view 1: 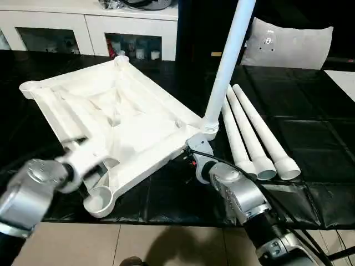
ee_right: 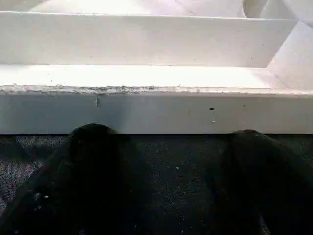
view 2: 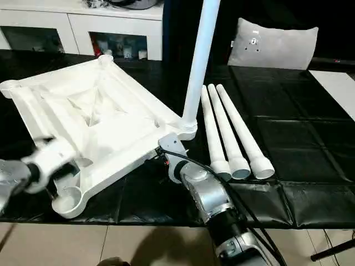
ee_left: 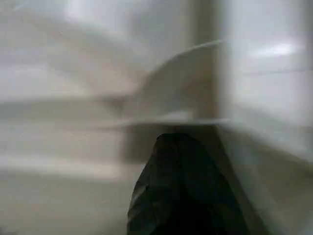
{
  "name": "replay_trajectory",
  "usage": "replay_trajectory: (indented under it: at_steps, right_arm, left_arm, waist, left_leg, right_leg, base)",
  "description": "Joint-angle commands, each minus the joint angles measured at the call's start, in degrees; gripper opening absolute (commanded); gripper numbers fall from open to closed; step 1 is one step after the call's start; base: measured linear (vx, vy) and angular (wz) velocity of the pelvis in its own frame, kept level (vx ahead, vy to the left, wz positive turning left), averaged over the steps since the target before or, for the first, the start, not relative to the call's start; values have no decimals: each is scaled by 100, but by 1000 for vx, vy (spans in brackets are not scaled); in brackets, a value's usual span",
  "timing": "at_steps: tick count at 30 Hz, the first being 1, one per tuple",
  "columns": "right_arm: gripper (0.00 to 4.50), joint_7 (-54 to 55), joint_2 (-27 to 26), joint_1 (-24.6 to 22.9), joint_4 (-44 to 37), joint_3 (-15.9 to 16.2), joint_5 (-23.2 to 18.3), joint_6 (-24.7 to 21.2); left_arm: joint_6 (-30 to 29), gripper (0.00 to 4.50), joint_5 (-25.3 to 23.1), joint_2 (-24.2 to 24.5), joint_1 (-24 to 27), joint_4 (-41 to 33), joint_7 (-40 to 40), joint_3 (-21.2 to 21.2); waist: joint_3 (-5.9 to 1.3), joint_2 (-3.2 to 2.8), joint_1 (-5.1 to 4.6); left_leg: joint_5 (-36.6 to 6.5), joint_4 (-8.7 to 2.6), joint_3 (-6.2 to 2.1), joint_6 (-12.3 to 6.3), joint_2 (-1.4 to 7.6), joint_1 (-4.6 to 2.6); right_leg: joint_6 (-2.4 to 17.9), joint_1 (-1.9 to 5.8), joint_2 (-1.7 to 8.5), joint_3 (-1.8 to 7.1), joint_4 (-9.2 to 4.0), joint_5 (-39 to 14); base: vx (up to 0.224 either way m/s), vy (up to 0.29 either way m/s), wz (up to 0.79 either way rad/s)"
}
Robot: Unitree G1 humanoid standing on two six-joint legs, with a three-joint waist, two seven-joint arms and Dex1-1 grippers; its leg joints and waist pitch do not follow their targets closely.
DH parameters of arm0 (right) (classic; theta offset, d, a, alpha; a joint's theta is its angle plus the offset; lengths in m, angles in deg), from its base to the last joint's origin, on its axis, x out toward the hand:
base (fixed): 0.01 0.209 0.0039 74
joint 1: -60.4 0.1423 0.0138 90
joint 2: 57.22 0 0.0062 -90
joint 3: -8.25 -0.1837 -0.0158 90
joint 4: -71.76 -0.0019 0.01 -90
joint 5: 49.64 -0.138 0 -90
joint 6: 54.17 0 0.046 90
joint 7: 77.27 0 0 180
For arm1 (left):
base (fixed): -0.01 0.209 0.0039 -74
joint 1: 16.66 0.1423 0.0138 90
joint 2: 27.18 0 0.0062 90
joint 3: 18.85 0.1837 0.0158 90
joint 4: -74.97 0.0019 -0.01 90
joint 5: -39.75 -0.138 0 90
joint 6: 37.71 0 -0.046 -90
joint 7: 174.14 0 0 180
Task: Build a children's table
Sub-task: Rotate table base
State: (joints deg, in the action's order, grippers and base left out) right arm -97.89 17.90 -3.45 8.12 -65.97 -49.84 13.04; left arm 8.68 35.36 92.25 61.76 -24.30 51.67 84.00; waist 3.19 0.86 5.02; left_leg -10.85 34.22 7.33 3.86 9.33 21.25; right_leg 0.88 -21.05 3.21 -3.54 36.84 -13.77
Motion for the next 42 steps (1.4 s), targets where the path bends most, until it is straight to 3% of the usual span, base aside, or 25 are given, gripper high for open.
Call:
replay_trajectory:
  at_steps: [1,2,3,5,6,8,12,20,25,27,29,30,32,33,35,36,38,39,40,42]
  right_arm:
    - [450,49,-29,149,149,-97,28,106]
    - [450,49,-41,169,178,-102,26,129]
    - [450,49,-53,204,214,-108,26,154]
    - [450,43,-66,261,314,-117,41,245]
    - [450,-8,-67,298,378,-94,50,334]
    - [450,-61,-65,324,422,-64,64,410]
    - [450,-166,-68,349,437,-28,53,494]
    - [450,-130,-61,385,543,-83,121,639]
    - [450,47,-31,469,412,-349,40,909]
    - [450,31,20,541,157,-519,-49,907]
    - [450,32,38,552,107,-537,-44,928]
    - [450,223,139,548,-112,-574,94,1013]
    - [450,343,193,532,-245,-594,173,1086]
    - [450,422,181,493,-401,-678,145,952]
    - [450,414,174,338,-845,-820,19,644]
    - [450,415,231,63,-1444,-880,-11,473]
    - [450,415,231,63,-1444,-880,-11,473]
    - [450,416,261,-290,-2096,-967,-164,227]
    - [450,416,261,-290,-2096,-967,-164,227]
    - [450,459,331,-755,-2809,-1025,-256,105]
  left_arm:
    - [44,1,191,-1,62,-90,304,238]
    - [10,1,222,-7,56,-101,347,247]
    - [23,1,380,4,67,-195,574,279]
    - [122,1,576,47,82,-342,888,354]
    - [95,1,712,39,90,-437,1039,363]
    - [153,1,820,14,89,-520,1157,374]
    - [83,1,982,-236,-55,-568,1169,344]
    - [183,1,1114,-763,-319,-457,1067,445]
    - [392,1,808,-1536,-687,261,234,407]
    - [640,1,566,-2102,-980,1003,-552,234]
    - [664,1,532,-2196,-1033,1139,-693,198]
    - [986,1,382,-2426,-1190,1571,-1164,134]
    - [1147,1,344,-2561,-1266,1786,-1408,62]
    - [1243,1,359,-2641,-1290,1851,-1509,-7]
    - [1410,1,410,-2724,-1282,1806,-1598,-121]
    - [1621,1,561,-2777,-1170,1553,-1589,-305]
    - [1621,21,561,-2777,-1170,1553,-1589,-305]
    - [1924,33,792,-2935,-956,1250,-1627,-556]
    - [1924,41,792,-2935,-956,1250,-1627,-556]
    - [1859,52,1061,-3168,-550,632,-1878,-870]
  waist:
    - [-268,-149,-17]
    - [-268,-149,-17]
    - [-246,-151,-11]
    - [-259,-160,-8]
    - [-267,-152,-33]
    - [-272,-168,-52]
    - [-308,-144,-80]
    - [-318,-136,-119]
    - [-349,-119,-119]
    - [-347,-92,-123]
    - [-350,-87,-109]
    - [-347,-70,-111]
    - [-355,-67,-100]
    - [-358,-66,-106]
    - [-369,-66,-91]
    - [-362,-67,-71]
    - [-372,-65,-53]
    - [-348,-50,-38]
    - [-348,-50,-38]
    - [-355,-44,16]
  left_leg:
    - [-1733,-537,-67,350,339,-93]
    - [-1733,-537,-67,350,339,-93]
    - [-1892,-549,-73,367,347,-98]
    - [-1904,-553,-81,385,353,-104]
    - [-1826,-563,-85,393,348,-75]
    - [-1798,-556,-75,407,348,-87]
    - [-1260,-515,-24,292,330,-51]
    - [-1039,-488,18,211,328,-54]
    - [-677,-439,46,129,310,-38]
    - [-742,-429,51,83,308,-37]
    - [-750,-428,45,38,315,-43]
    - [-716,-433,34,14,312,-14]
    - [-690,-409,47,-7,313,-41]
    - [-597,-417,39,-29,315,-13]
    - [-558,-410,38,-75,331,-40]
    - [-491,-413,38,-105,341,-36]
    - [-444,-406,41,-127,344,-40]
    - [-535,-418,47,-131,339,-40]
    - [-535,-418,47,-131,339,-40]
    - [-528,-422,40,-135,392,-35]
  right_leg:
    - [1179,130,538,358,-474,-847]
    - [1179,130,538,358,-474,-847]
    - [1108,111,556,377,-515,-1275]
    - [1087,98,547,378,-509,-1297]
    - [1102,114,532,370,-478,-1133]
    - [1123,103,517,370,-473,-1006]
    - [1219,165,497,379,-417,-252]
    - [1249,170,482,394,-418,-127]
    - [1298,200,467,395,-386,427]
    - [1281,229,470,402,-408,362]
    - [1246,226,477,399,-416,295]
    - [1178,240,482,393,-421,235]
    - [1144,219,477,401,-435,270]
    - [1158,238,485,400,-415,358]
    - [1168,219,479,398,-404,473]
    - [1136,220,474,397,-398,570]
    - [1135,213,472,392,-386,691]
    - [1136,211,470,393,-418,548]
    - [1136,211,470,393,-418,548]
    - [1121,221,500,396,-391,625]
  base:
    - [0,0,0]
    - [0,0,0]
    - [0,0,0]
    - [0,0,0]
    - [0,0,0]
    - [0,0,0]
    - [0,0,0]
    - [0,0,0]
    - [0,0,0]
    - [0,0,0]
    - [0,0,0]
    - [0,0,0]
    - [0,0,0]
    - [0,0,0]
    - [0,0,0]
    - [0,0,0]
    - [0,0,0]
    - [0,0,0]
    - [0,0,0]
    - [0,0,0]
